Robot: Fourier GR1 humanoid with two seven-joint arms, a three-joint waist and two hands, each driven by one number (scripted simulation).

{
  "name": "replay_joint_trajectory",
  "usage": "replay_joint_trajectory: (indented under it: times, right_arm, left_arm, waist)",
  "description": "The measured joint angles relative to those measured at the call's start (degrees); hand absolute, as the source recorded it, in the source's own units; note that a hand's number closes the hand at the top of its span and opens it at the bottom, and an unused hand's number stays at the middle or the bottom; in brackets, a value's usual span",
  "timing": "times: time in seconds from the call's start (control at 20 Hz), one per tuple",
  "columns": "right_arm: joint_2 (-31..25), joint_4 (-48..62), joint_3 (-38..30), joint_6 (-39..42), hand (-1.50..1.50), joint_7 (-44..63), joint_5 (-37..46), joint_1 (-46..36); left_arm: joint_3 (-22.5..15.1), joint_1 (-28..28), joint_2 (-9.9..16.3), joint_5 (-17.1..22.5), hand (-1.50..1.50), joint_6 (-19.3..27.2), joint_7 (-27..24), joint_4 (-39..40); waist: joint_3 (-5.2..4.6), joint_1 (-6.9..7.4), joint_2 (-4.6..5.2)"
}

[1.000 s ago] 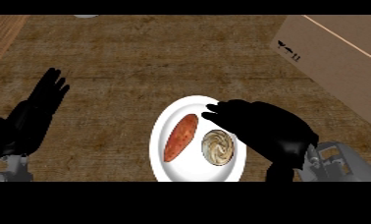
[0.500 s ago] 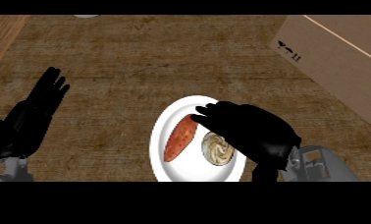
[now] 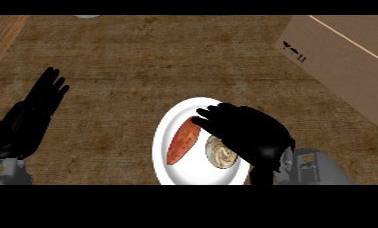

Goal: Pick the cupcake from the plate and place it in the cardboard box

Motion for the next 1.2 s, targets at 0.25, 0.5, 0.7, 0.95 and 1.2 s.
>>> replay_joint_trajectory:
  times: [0.25,0.5,0.7,0.95,1.2]
  right_arm:
    - [2.2,1.9,1.1,0.5,-1.5,-0.5,4.4,1.0]
    - [3.5,3.9,1.3,0.3,-1.5,-2.0,8.8,1.6]
    - [5.8,5.0,2.7,-0.1,-1.5,-1.8,12.1,2.6]
    - [5.3,7.3,2.5,-0.6,-1.5,-5.6,15.4,3.8]
    - [5.1,9.8,2.4,-1.2,-1.5,-8.7,18.4,4.1]
  left_arm:
    - [0.4,-0.4,-1.7,-1.2,0.0,-0.5,0.5,-0.3]
    - [1.6,-0.8,-2.4,-2.3,0.0,-1.6,0.0,1.0]
    - [3.0,-0.9,-2.3,-2.1,0.0,-2.7,1.3,0.4]
    - [2.8,0.0,-4.1,-3.9,0.0,-2.8,0.9,-0.8]
    - [3.4,-0.3,-4.8,-4.5,0.0,-3.0,2.2,-1.6]
  waist:
    - [0.0,-0.01,0.0]
    - [0.0,-0.03,0.01]
    - [0.0,-0.02,0.01]
    - [0.0,-0.01,0.0]
    - [0.01,-0.01,0.01]
